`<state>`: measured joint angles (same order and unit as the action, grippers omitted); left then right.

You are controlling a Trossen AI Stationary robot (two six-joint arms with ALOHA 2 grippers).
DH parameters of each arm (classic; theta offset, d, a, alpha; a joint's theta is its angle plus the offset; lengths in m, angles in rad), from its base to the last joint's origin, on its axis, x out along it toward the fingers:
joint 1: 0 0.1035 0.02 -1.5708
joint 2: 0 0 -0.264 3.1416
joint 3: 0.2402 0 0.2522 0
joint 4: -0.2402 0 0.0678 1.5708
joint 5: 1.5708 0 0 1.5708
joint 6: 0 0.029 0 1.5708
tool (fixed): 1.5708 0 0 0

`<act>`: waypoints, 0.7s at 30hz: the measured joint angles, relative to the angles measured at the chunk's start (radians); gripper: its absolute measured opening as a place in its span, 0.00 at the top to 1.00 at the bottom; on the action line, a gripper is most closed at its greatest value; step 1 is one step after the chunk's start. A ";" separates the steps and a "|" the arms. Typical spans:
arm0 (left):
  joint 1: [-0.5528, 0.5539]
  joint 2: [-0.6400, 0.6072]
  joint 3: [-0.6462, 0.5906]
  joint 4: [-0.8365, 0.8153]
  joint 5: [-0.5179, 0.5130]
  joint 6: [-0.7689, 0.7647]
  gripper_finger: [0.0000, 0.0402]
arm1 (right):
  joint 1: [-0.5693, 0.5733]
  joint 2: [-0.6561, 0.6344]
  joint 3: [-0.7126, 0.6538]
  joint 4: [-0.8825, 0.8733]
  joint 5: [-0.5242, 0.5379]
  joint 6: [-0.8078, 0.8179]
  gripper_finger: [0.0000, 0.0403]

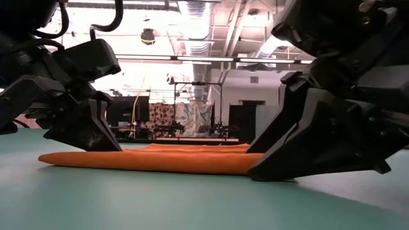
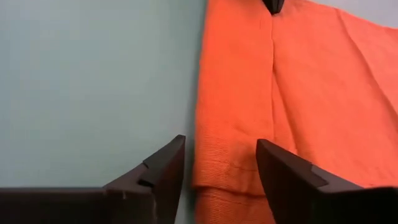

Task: Roll towel
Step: Roll the orange towel

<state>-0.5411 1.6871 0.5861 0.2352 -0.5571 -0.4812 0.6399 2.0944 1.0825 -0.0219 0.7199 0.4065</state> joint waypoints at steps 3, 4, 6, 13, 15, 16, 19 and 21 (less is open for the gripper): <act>0.000 0.000 0.000 0.000 0.002 0.001 1.00 | -0.009 0.010 0.000 0.005 -0.015 0.006 0.52; 0.000 0.000 0.000 0.000 0.003 0.001 1.00 | -0.010 0.013 0.000 0.008 -0.014 0.014 0.54; 0.000 0.000 0.000 0.000 0.003 0.001 1.00 | -0.016 0.019 0.000 0.010 -0.026 0.025 0.61; 0.001 0.000 0.000 0.000 0.023 0.002 1.00 | -0.023 0.035 0.000 0.025 -0.049 0.033 0.90; 0.001 0.000 0.000 0.000 0.024 0.002 1.00 | -0.023 0.027 -0.002 0.024 -0.055 0.026 0.96; 0.001 0.000 0.000 0.000 0.026 0.002 1.00 | -0.021 0.020 -0.002 0.022 -0.066 0.026 0.97; 0.001 0.000 0.000 0.000 0.029 0.002 1.00 | -0.026 -0.012 -0.006 0.010 -0.115 0.037 0.96; 0.001 0.000 0.000 0.000 0.029 0.002 1.00 | -0.039 -0.042 -0.007 -0.005 -0.169 0.060 0.96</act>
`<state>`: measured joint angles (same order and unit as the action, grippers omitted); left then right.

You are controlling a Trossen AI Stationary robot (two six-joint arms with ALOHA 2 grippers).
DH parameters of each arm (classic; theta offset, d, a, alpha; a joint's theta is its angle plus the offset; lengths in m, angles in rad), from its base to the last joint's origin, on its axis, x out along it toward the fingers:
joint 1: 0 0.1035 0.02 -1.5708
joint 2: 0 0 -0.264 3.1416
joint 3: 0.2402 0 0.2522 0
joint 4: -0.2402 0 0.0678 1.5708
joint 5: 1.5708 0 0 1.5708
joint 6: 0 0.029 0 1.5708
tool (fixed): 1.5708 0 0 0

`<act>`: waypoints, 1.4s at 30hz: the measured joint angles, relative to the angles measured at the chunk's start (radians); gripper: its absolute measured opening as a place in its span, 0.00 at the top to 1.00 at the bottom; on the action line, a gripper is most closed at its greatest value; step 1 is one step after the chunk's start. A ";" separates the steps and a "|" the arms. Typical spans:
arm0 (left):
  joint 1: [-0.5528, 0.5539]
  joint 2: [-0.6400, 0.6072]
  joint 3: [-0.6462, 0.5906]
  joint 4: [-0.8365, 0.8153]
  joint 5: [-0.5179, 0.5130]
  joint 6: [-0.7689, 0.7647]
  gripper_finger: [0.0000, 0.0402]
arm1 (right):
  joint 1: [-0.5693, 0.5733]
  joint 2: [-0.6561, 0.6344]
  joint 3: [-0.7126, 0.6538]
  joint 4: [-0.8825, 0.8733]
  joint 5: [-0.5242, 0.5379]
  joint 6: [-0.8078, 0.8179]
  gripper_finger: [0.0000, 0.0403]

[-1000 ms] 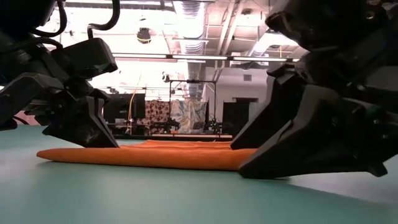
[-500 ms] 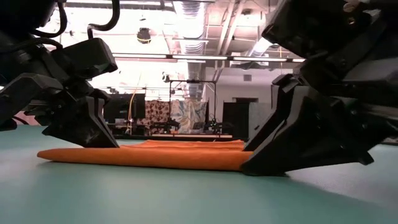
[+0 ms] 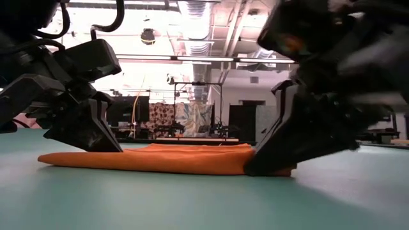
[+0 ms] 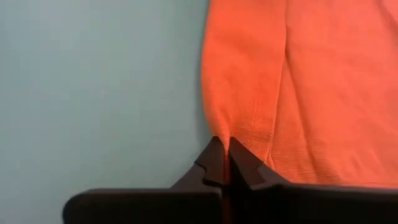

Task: Roll towel
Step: Roll the orange towel

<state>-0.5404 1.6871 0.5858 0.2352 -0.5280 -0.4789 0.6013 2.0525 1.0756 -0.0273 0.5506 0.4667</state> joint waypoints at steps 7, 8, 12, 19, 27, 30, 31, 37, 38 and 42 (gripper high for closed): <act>0.000 0.000 0.000 0.000 0.038 0.001 1.00 | -0.086 -0.122 -0.003 -0.074 -0.223 0.064 0.98; 0.000 0.000 0.000 0.000 0.049 0.004 1.00 | -0.098 -0.138 -0.005 -0.091 -0.245 0.065 0.98; 0.000 0.000 0.000 0.000 0.079 0.005 1.00 | -0.146 -0.194 -0.007 -0.121 -0.327 0.064 0.98; 0.000 0.000 0.000 0.001 0.089 0.027 1.00 | -0.206 -0.269 -0.004 -0.126 -0.506 0.084 0.98; 0.000 0.000 0.000 0.008 0.083 0.040 1.00 | -0.248 -0.248 -0.002 -0.169 -0.527 0.102 0.98; 0.000 0.001 0.000 0.009 0.082 0.040 1.00 | -0.262 -0.235 -0.002 -0.164 -0.526 0.102 0.98; 0.000 0.001 0.000 0.010 0.082 0.040 1.00 | -0.265 -0.235 -0.002 -0.161 -0.526 0.102 0.98; 0.000 0.001 0.000 0.009 0.080 0.040 1.00 | -0.258 -0.266 -0.001 -0.148 -0.576 0.102 0.98; 0.000 0.001 0.000 0.010 0.080 0.040 1.00 | -0.254 -0.268 0.000 -0.148 -0.579 0.102 0.98; 0.000 0.001 0.000 0.011 0.079 0.040 1.00 | -0.255 -0.265 0.000 -0.153 -0.608 0.107 0.98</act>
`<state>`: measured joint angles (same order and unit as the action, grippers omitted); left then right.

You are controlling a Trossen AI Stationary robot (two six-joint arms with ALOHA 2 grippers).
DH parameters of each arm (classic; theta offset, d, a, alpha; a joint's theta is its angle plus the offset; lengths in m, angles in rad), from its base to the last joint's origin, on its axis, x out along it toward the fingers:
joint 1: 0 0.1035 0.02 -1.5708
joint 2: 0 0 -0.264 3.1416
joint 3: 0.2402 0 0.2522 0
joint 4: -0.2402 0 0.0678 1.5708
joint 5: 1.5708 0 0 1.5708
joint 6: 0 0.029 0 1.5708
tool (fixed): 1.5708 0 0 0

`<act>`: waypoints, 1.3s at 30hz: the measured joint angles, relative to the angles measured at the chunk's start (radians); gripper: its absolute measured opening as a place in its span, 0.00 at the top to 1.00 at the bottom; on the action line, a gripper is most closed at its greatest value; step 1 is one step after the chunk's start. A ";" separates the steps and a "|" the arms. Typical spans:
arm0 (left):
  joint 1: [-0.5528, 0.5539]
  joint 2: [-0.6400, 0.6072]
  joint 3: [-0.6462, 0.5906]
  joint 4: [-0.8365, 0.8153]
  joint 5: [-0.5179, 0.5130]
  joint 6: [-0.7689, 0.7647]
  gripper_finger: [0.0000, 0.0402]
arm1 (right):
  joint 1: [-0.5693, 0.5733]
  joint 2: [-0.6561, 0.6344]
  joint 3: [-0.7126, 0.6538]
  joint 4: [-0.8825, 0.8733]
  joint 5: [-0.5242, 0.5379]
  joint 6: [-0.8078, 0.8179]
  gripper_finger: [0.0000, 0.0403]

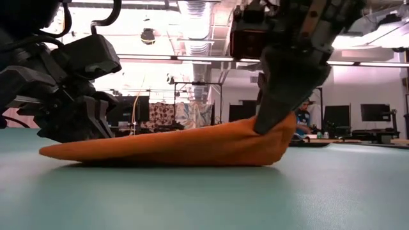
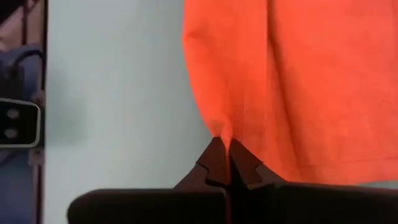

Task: Roll towel
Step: Roll the orange towel

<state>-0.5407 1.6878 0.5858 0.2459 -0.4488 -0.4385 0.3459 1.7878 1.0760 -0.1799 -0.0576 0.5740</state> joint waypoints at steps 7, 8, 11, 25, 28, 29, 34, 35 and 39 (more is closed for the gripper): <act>0.000 0.000 0.000 -0.001 0.012 -0.006 1.00 | -0.052 -0.006 0.000 0.015 -0.083 0.011 0.98; 0.000 0.000 0.000 0.000 0.013 -0.007 1.00 | -0.057 -0.007 0.000 0.012 -0.095 0.012 0.98; 0.000 0.000 0.000 0.000 0.014 -0.007 1.00 | -0.077 -0.007 0.000 -0.010 -0.103 0.012 0.98; -0.001 0.000 0.000 0.000 0.051 0.008 1.00 | -0.168 0.001 -0.001 -0.051 -0.150 -0.008 0.98; -0.001 0.000 0.000 0.000 0.050 0.008 1.00 | -0.169 0.000 0.000 -0.047 -0.133 -0.022 0.98; -0.001 0.000 0.000 0.000 0.050 0.008 1.00 | -0.169 0.000 -0.001 -0.047 -0.131 -0.024 0.98; -0.001 0.000 0.000 0.000 0.049 0.008 1.00 | -0.171 0.016 0.000 -0.037 -0.107 -0.030 0.98; -0.001 0.000 0.000 0.000 0.049 0.008 1.00 | -0.171 0.019 -0.001 -0.043 -0.098 -0.034 0.98; -0.001 0.000 0.000 0.001 0.049 0.008 1.00 | -0.175 0.047 0.002 -0.034 -0.097 -0.044 0.98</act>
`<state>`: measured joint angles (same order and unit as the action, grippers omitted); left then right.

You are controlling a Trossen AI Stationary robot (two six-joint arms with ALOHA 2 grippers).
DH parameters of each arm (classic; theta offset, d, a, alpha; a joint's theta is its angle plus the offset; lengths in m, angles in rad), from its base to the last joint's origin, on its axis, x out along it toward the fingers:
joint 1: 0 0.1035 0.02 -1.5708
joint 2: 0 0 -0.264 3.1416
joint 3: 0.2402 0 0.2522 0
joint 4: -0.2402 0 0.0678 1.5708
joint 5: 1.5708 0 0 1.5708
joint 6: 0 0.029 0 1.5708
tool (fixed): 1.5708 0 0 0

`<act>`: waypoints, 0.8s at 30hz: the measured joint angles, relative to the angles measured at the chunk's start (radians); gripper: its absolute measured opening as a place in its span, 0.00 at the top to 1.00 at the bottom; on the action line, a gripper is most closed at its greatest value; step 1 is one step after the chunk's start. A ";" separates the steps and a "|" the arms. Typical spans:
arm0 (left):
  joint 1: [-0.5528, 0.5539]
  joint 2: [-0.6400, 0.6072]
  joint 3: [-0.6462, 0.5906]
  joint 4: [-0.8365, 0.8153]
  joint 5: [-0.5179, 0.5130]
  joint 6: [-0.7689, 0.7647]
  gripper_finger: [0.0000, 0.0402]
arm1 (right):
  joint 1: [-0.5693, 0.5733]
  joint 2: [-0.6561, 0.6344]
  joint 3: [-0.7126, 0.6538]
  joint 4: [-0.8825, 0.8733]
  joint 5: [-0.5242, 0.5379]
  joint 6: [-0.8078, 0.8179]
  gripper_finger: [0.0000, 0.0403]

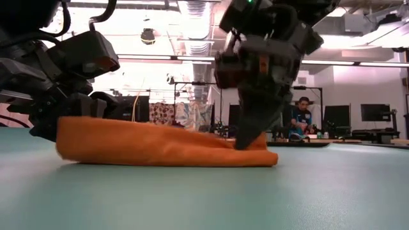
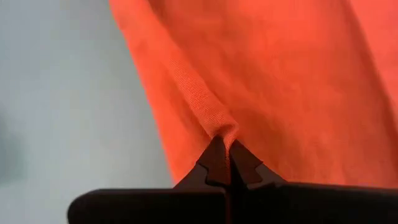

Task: Roll towel
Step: Roll the orange towel

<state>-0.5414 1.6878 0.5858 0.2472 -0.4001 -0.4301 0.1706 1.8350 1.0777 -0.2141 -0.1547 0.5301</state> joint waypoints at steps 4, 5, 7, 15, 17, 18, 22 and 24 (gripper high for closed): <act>0.000 0.000 0.001 0.006 -0.001 0.000 1.00 | -0.003 0.037 0.002 0.001 -0.005 0.000 0.98; 0.000 0.000 0.005 0.004 -0.001 0.001 1.00 | -0.003 0.047 0.003 0.004 -0.005 0.000 0.98; 0.000 -0.002 0.007 0.005 -0.001 0.003 1.00 | -0.003 0.058 0.004 0.007 -0.005 -0.002 0.98; 0.000 -0.090 0.007 -0.112 0.003 0.003 1.00 | -0.003 0.060 0.002 0.001 -0.001 -0.012 0.97; -0.001 -0.137 0.006 -0.158 -0.006 0.001 1.00 | -0.003 0.062 0.002 -0.003 0.001 -0.016 0.97; -0.001 -0.163 0.006 -0.172 -0.017 -0.005 1.00 | -0.003 0.062 0.002 -0.003 0.003 -0.017 0.97; -0.008 -0.260 0.006 -0.236 -0.053 -0.023 1.00 | -0.002 0.063 0.001 0.005 0.021 -0.023 0.97; -0.018 -0.312 0.006 -0.276 -0.071 -0.029 1.00 | -0.002 0.063 0.000 0.008 0.022 -0.026 0.97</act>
<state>-0.5593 1.3759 0.5922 -0.0290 -0.4708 -0.4587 0.1688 1.8980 1.0782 -0.2056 -0.1329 0.5041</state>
